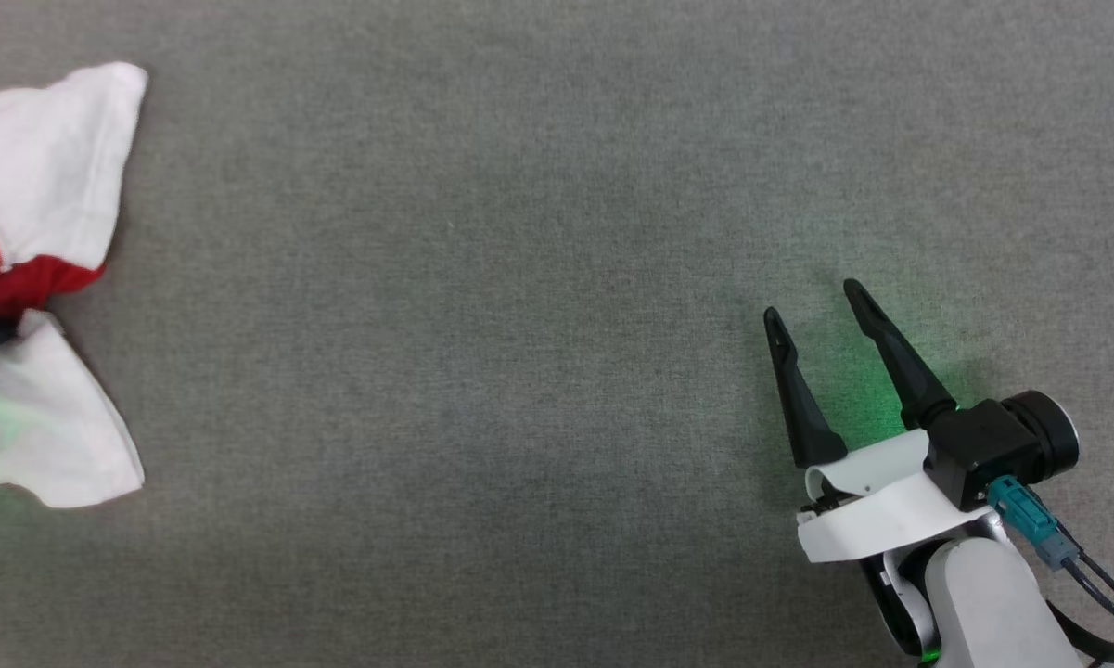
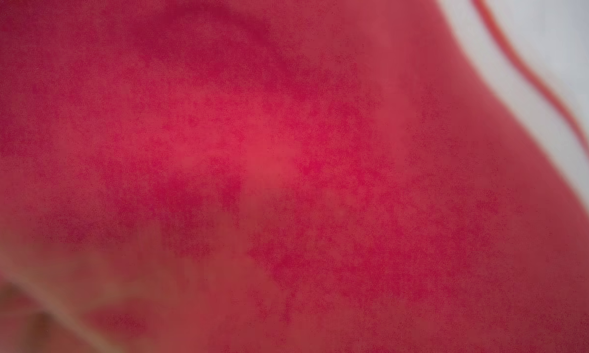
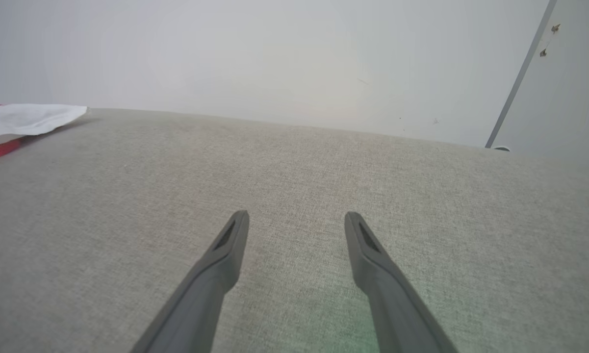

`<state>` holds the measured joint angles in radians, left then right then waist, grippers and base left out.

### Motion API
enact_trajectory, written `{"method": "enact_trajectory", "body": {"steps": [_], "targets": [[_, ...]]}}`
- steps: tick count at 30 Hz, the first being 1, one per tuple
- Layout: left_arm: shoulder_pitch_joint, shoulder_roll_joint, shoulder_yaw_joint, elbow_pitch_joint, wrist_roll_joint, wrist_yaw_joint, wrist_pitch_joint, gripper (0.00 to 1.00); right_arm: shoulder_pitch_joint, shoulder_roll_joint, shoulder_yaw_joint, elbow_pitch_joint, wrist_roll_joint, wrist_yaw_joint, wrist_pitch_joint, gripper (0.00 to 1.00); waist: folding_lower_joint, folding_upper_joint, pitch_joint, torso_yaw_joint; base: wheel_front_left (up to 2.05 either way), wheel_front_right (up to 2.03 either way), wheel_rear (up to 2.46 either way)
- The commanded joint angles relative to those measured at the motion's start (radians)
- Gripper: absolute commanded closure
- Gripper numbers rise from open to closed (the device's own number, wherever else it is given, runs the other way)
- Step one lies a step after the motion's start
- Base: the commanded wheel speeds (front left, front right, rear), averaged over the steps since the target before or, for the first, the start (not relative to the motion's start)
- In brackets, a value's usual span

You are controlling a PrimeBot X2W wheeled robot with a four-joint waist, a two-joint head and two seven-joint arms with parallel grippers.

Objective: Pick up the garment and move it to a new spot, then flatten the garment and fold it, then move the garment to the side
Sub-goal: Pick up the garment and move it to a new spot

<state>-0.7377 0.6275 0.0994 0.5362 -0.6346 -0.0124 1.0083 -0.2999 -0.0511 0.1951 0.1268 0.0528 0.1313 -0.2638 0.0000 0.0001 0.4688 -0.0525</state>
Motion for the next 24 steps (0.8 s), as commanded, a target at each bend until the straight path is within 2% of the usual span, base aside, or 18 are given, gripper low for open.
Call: {"method": "enact_trajectory", "body": {"steps": [1, 5, 7, 13, 24], "targets": [[-0.016, -0.018, -0.012, 0.008, 0.005, -0.015, -0.024, 1.0, 0.01, 0.001, -0.004, 0.003, 0.007, -0.001, -0.001, 0.0, 0.0, -0.0001, -0.035, 0.019, 0.0, 0.0, 0.0], [-0.044, 0.007, -0.014, 0.002, 0.02, -0.036, -0.069, 1.0, 0.032, 0.001, -0.006, 0.009, 0.013, -0.001, -0.001, 0.0, 0.0, -0.0001, -0.077, 0.033, 0.0, 0.0, 0.0], [-0.079, 0.009, -0.028, 0.0, 0.031, -0.06, -0.119, 1.0, 0.052, 0.001, -0.01, 0.015, 0.017, -0.001, -0.001, 0.0, 0.0, -0.0001, -0.122, 0.051, 0.0, 0.0, 0.0], [-0.124, 0.013, -0.069, -0.061, 0.057, -0.095, -0.225, 1.0, 0.098, 0.001, -0.008, 0.027, 0.022, -0.001, -0.001, 0.0, 0.0, -0.0001, -0.219, 0.085, 0.0, 0.0, 0.0], [-0.124, -0.019, -0.152, -0.197, 0.073, -0.111, -0.333, 1.0, 0.157, 0.001, -0.008, 0.039, 0.035, -0.001, 0.002, 0.0, 0.0, -0.0001, -0.383, 0.117, 0.0, 0.0, 0.0]]}}
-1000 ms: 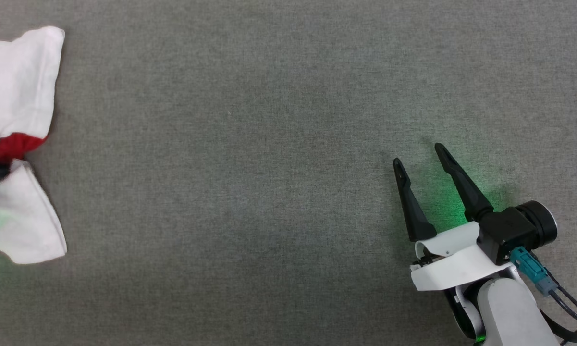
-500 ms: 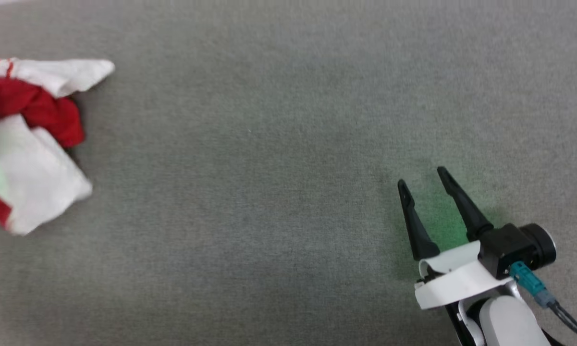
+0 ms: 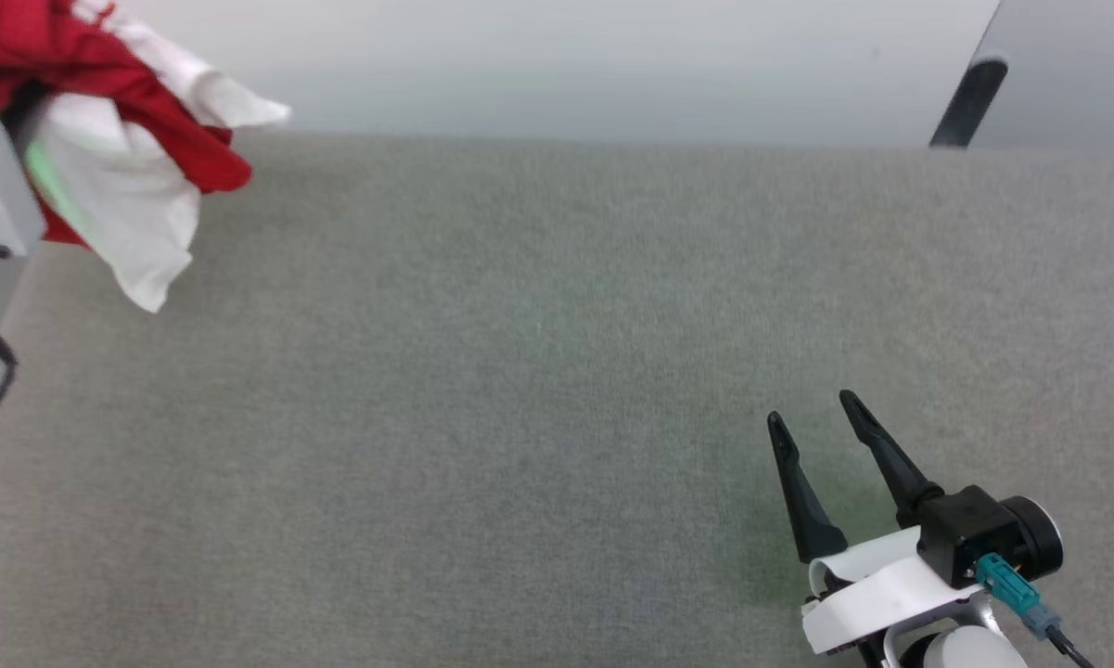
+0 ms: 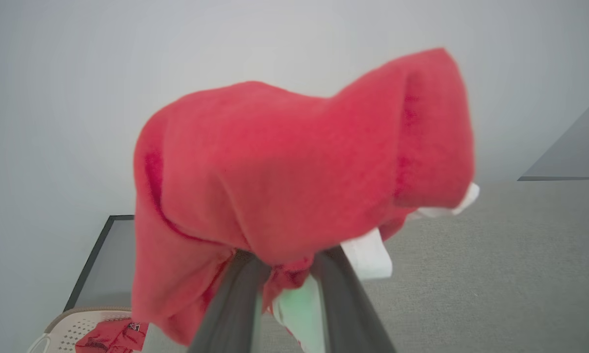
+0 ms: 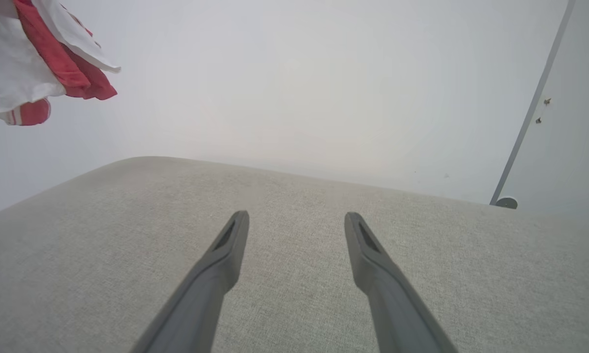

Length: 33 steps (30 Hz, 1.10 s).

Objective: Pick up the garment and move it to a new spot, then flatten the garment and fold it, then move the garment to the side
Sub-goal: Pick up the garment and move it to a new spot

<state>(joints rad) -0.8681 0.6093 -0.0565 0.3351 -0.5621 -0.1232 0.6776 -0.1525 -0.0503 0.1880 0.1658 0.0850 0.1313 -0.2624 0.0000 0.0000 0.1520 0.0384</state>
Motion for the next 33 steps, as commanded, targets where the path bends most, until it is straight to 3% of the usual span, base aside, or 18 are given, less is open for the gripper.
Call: {"method": "enact_trajectory", "body": {"steps": [1, 8, 19, 26, 33], "targets": [[0.014, -0.006, -0.004, -0.013, -0.002, -0.001, 0.0, 1.0, 0.012, 0.0, -0.004, 0.0, 0.004, -0.001, 0.002, 0.0, 0.0, 0.0, -0.079, 0.025, 0.0, 0.0, 0.0], [0.095, -0.051, -0.036, -0.16, -0.036, 0.029, 0.071, 1.0, 0.032, 0.0, -0.047, -0.006, -0.017, -0.001, 0.009, 0.0, 0.0, 0.0, -0.13, -0.024, 0.0, 0.0, 0.0], [0.229, -0.122, -0.084, -0.379, -0.104, 0.087, 0.183, 1.0, 0.045, 0.0, -0.212, 0.007, -0.101, -0.001, 0.006, 0.0, 0.0, 0.0, -0.112, -0.194, 0.0, 0.0, 0.0], [0.273, -0.162, -0.145, -0.434, -0.109, 0.119, 0.245, 1.0, 0.047, 0.001, -0.29, 0.017, -0.091, -0.001, 0.0, 0.0, 0.0, 0.0, -0.075, -0.302, 0.0, 0.0, 0.0], [0.325, -0.177, -0.223, -0.407, -0.106, 0.122, 0.316, 1.0, 0.031, 0.001, -0.279, 0.035, -0.054, -0.001, -0.003, 0.0, 0.0, 0.0, -0.027, -0.375, 0.0, 0.0, 0.0]]}}
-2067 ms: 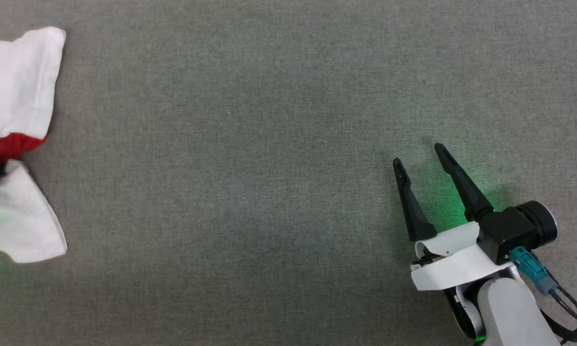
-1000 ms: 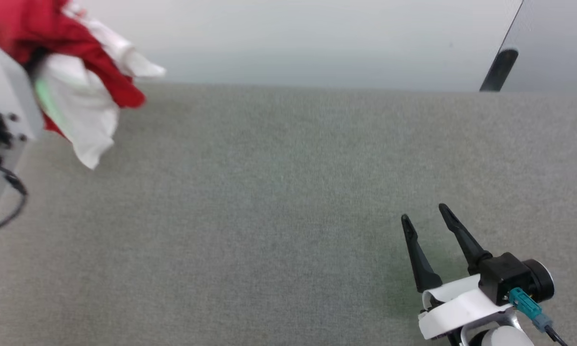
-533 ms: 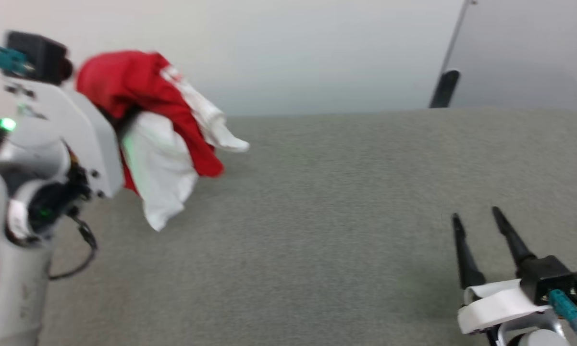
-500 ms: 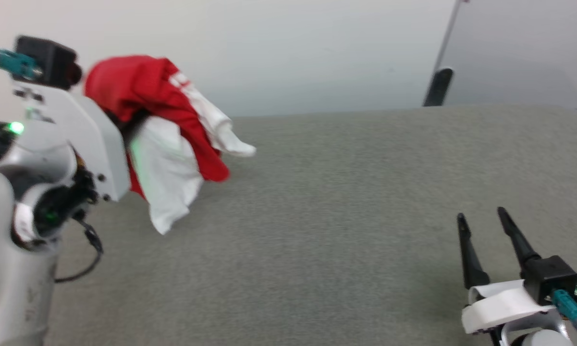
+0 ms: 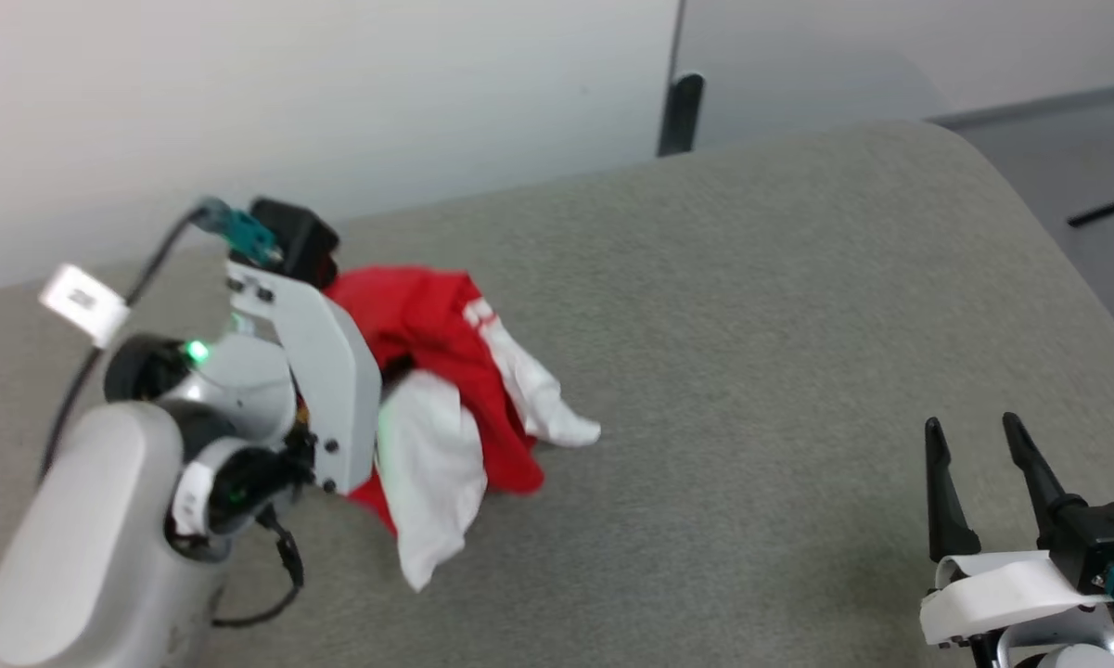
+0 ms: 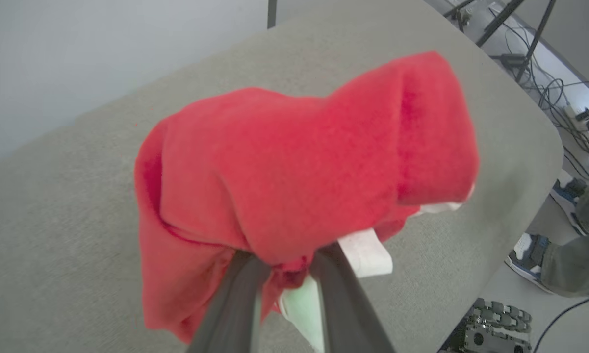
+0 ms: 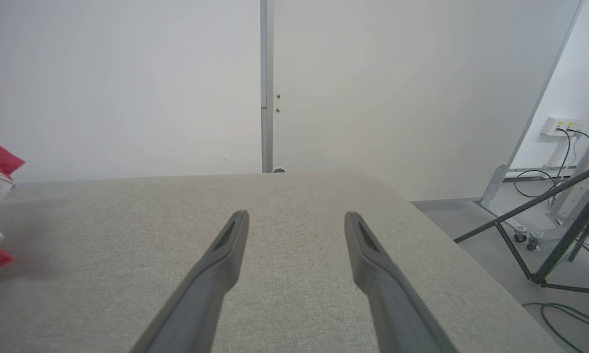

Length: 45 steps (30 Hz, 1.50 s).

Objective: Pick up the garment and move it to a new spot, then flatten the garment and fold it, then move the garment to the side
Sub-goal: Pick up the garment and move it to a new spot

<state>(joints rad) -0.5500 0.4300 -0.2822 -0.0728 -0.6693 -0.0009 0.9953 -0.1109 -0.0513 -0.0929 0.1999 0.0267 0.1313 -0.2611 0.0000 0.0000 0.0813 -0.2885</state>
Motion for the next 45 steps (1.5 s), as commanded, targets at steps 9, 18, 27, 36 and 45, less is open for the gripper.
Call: {"method": "enact_trajectory", "body": {"steps": [9, 18, 27, 36, 45], "targets": [[0.05, -0.007, -0.076, 0.13, 0.006, -0.041, 0.025, 0.99, -0.033, 0.002, 0.03, 0.005, 0.048, -0.001, -0.005, 0.0, 0.0, 0.0, 0.088, -0.075, 0.0, 0.0, 0.0], [0.0, -0.019, -0.104, 0.256, 0.009, -0.069, 0.016, 0.38, -0.052, 0.001, 0.058, 0.016, 0.058, -0.001, -0.005, 0.0, 0.0, 0.0, 0.084, -0.038, 0.0, 0.0, 0.0], [-0.031, -0.011, -0.1, 0.242, -0.005, -0.095, -0.035, 0.0, -0.019, 0.001, 0.054, 0.015, 0.025, -0.001, -0.006, 0.0, 0.0, 0.0, 0.007, 0.054, 0.0, 0.0, 0.0], [0.052, 0.023, -0.042, 0.148, -0.027, -0.105, -0.174, 0.0, 0.023, 0.002, 0.072, 0.01, 0.004, -0.001, -0.005, 0.0, 0.0, 0.0, -0.084, 0.155, 0.0, 0.0, 0.0], [0.191, 0.024, 0.051, 0.073, -0.014, -0.107, -0.456, 0.0, 0.045, 0.001, 0.086, 0.012, -0.009, -0.001, -0.004, 0.0, 0.0, 0.0, -0.116, 0.231, 0.0, 0.0, 0.0]]}}
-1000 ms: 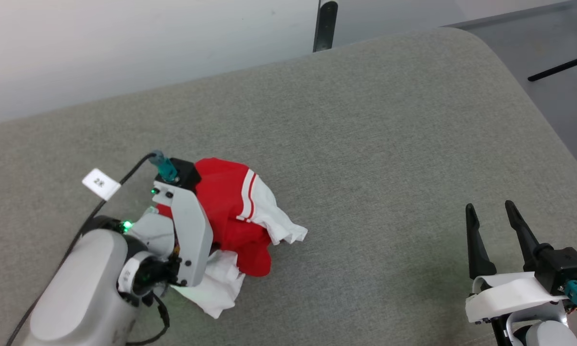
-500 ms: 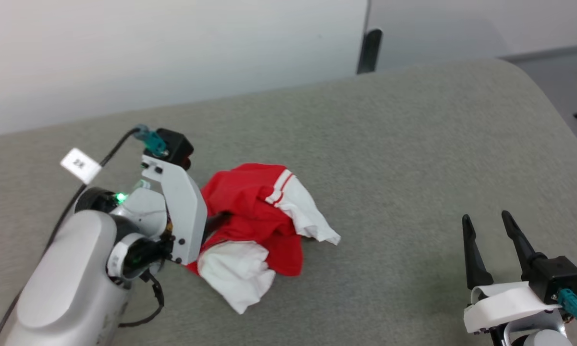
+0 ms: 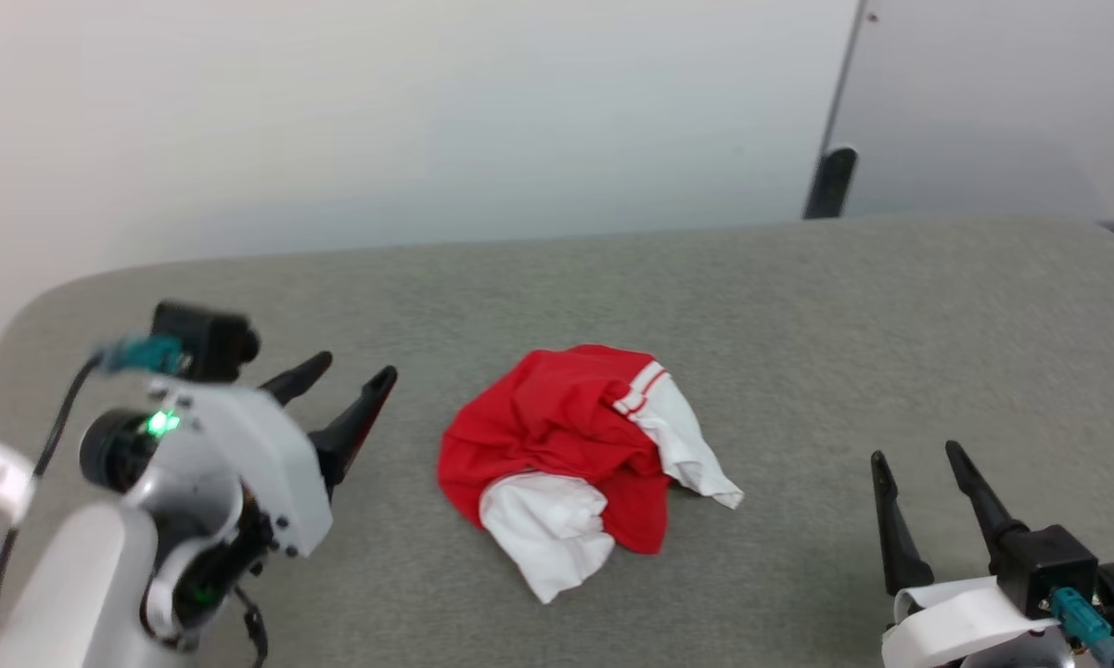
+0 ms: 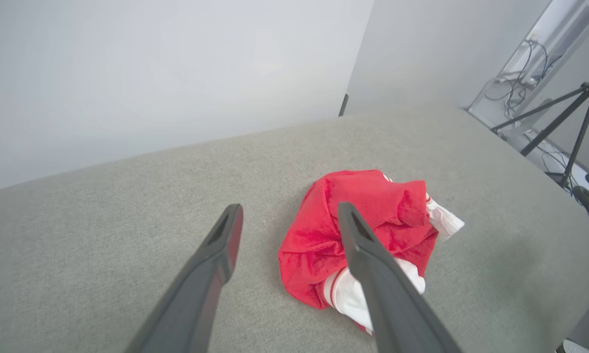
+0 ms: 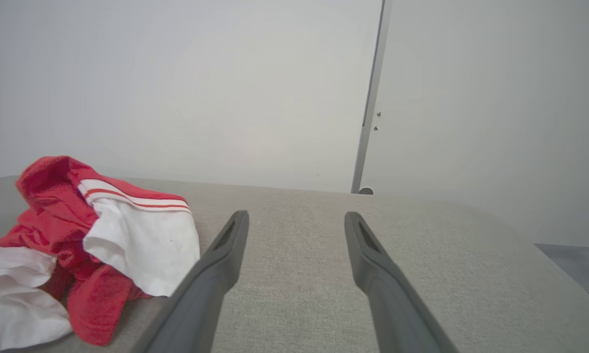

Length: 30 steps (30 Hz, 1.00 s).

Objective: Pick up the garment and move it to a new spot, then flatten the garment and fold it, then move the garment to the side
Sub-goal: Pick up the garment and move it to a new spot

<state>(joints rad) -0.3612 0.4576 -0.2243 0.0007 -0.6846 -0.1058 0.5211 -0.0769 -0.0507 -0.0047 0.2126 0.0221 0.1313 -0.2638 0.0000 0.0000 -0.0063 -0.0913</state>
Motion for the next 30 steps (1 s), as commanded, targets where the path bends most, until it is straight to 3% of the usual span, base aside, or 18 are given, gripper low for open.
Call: {"method": "enact_trajectory", "body": {"steps": [1, 10, 15, 23, 30], "targets": [[0.021, -0.005, 0.003, -0.006, 0.007, -0.004, -0.023, 0.0, 0.012, 0.0, 0.003, 0.0, -0.005, -0.001, -0.001, 0.0, 0.0, 0.0, -0.031, 0.041, 0.0, 0.0, 0.0], [0.207, -0.057, 0.116, 0.013, 0.032, -0.002, -0.416, 0.0, 0.029, 0.001, 0.013, 0.005, -0.006, -0.001, -0.001, 0.0, 0.0, 0.0, -0.052, 0.094, 0.0, 0.0, 0.0], [0.308, -0.073, 0.148, 0.047, 0.051, -0.005, -0.568, 0.0, 0.037, 0.0, 0.002, 0.003, -0.009, -0.001, 0.003, 0.0, 0.0, 0.0, -0.059, 0.118, 0.0, 0.0, 0.0], [0.403, -0.084, 0.194, 0.082, 0.07, 0.018, -0.706, 0.0, 0.054, 0.0, -0.01, 0.001, 0.0, -0.001, 0.004, 0.0, 0.0, 0.0, -0.07, 0.153, 0.0, 0.0, 0.0], [0.424, -0.081, 0.206, 0.087, 0.068, 0.022, -0.73, 0.0, 0.059, 0.0, -0.002, 0.002, 0.005, -0.001, 0.004, 0.0, 0.0, 0.0, -0.068, 0.17, 0.0, 0.0, 0.0]]}}
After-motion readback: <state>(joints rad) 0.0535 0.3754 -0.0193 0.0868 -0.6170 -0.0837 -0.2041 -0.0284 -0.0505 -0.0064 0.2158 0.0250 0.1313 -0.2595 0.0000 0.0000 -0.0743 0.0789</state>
